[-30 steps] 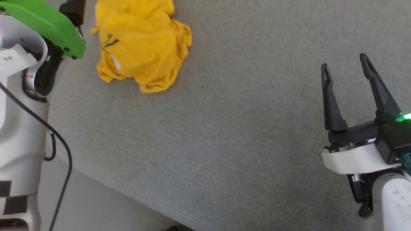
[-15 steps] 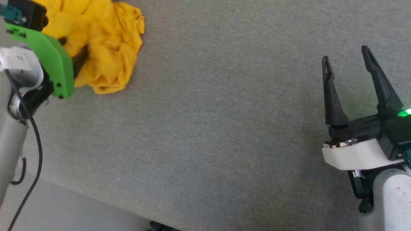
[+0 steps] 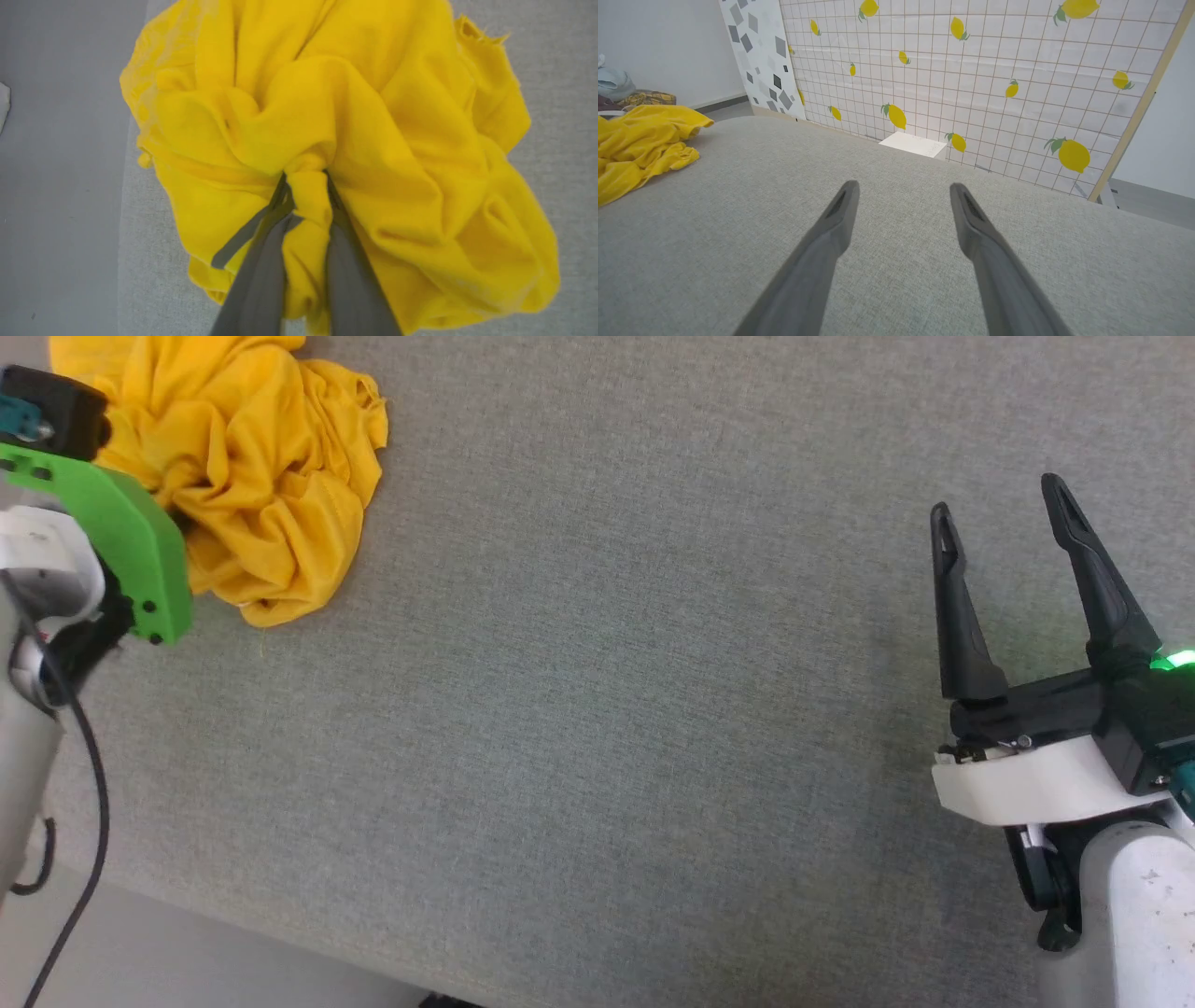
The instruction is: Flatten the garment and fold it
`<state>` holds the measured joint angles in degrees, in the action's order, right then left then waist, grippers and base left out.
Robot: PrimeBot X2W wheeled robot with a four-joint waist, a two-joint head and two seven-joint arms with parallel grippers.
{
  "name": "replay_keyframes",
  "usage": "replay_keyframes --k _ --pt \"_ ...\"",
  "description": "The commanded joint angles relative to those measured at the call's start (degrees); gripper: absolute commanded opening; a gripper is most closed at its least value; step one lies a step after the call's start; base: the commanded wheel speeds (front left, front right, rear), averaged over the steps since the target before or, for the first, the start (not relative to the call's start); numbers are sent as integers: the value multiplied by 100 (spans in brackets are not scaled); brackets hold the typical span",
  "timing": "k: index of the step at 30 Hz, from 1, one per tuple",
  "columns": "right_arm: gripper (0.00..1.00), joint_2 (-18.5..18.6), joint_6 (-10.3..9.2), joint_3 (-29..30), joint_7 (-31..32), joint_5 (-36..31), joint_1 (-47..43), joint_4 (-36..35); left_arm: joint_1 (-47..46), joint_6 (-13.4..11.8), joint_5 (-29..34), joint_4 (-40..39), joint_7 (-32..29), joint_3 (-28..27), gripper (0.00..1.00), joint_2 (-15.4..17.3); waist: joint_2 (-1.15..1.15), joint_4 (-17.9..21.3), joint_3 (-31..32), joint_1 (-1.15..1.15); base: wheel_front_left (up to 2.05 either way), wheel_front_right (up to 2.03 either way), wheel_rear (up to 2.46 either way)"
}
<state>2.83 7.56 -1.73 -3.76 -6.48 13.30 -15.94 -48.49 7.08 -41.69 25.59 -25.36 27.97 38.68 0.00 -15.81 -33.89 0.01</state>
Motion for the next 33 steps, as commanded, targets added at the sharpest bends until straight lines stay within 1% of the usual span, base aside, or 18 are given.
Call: replay_keyframes --k 1,3,5,9,14,20,23,27,31,33 --pt "100 5 -8 21 -72 65 74 42 -28 -16 52 11 197 -72 0 108 0 32 180 -1 0 0 0" --pt "100 5 -8 59 -130 129 46 94 -88 -65 44 22 397 -183 0 127 0 47 319 -1 0 0 0" --pt "100 5 -8 121 -184 194 2 152 -158 -92 -96 4 508 -337 0 96 0 59 476 -1 0 0 0" --pt "100 5 -8 267 -292 320 -99 278 -357 -124 -136 -168 579 -485 0 199 0 107 802 -1 0 0 0" --pt "100 5 -8 476 -467 531 -285 471 -591 -150 -170 -521 444 -550 0 308 0 198 1304 -1 0 0 0" --pt "100 5 -8 717 -678 821 -584 759 -828 -206 -165 -1096 208 -497 0 299 0 339 1952 -1 0 0 0" --pt "100 5 -8 830 -773 949 -706 886 -943 -242 -161 -1429 30 -407 0 229 0 466 2266 -1 0 0 0" --pt "100 5 -8 1010 -865 1057 -850 1008 -1077 -299 -203 -1886 -275 -229 0 38 0 644 2595 -1 0 0 0" --pt "100 5 -8 1216 -927 1111 -997 1057 -1159 -381 -273 -2308 -526 -18 0 -261 0 829 2809 -1 0 0 0" --pt "100 5 -8 1333 -945 1121 -1043 1053 -1175 -468 -312 -2479 -649 94 0 -442 0 922 2869 -1 0 0 0"
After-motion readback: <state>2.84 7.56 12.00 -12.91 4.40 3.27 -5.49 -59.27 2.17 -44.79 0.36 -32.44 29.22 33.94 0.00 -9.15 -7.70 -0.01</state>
